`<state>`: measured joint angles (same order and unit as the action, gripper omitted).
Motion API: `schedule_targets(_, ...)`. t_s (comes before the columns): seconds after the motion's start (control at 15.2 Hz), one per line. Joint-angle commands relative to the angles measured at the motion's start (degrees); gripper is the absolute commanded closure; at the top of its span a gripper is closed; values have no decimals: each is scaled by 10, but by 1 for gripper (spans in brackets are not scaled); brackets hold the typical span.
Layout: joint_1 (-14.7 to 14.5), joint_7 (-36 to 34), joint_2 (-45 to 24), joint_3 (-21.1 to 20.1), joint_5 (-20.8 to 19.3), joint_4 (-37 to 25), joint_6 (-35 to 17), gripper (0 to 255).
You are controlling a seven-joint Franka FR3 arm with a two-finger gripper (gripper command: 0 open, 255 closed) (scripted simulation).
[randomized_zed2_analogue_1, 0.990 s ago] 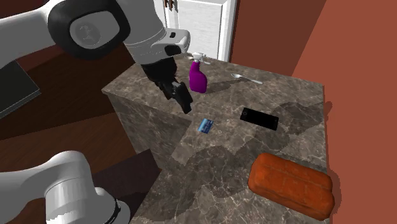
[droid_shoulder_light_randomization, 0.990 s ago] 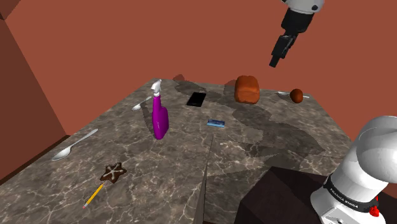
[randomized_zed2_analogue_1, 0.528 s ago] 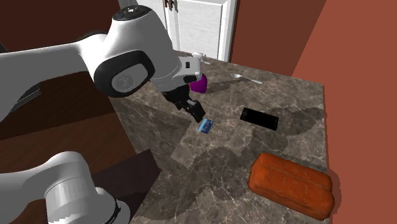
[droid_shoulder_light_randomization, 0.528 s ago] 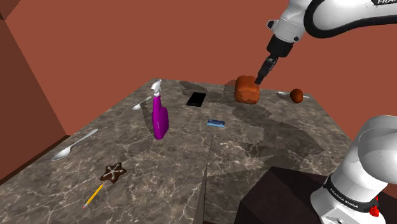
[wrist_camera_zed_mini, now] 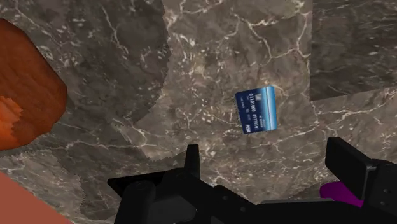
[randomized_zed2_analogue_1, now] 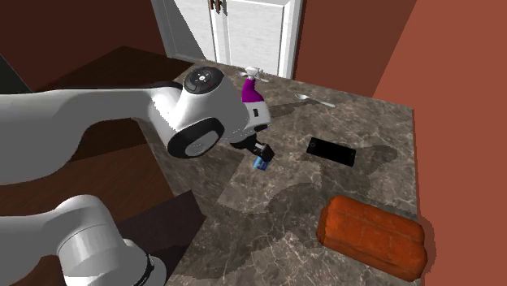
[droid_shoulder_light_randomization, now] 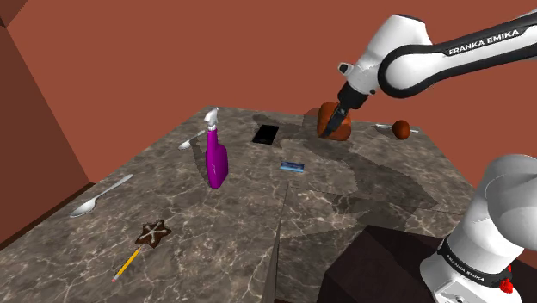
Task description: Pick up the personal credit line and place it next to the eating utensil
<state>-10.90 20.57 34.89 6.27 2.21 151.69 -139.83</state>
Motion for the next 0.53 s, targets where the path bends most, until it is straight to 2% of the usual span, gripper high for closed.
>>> schedule_targets(0.0, -25, 33, -37, 19, 21, 9, -60, 0)
schedule_targets(0.13, -58, 74, -77, 44, 51, 14, -118, 0)
schedule_targets(0.26, -103, 125, -120, 77, 93, 13, -172, 0)
schedule_targets(0.33, -131, 156, -142, 98, 122, 10, -197, 0)
schedule_targets(0.46, -205, 236, -187, 153, 198, -2, -243, 0)
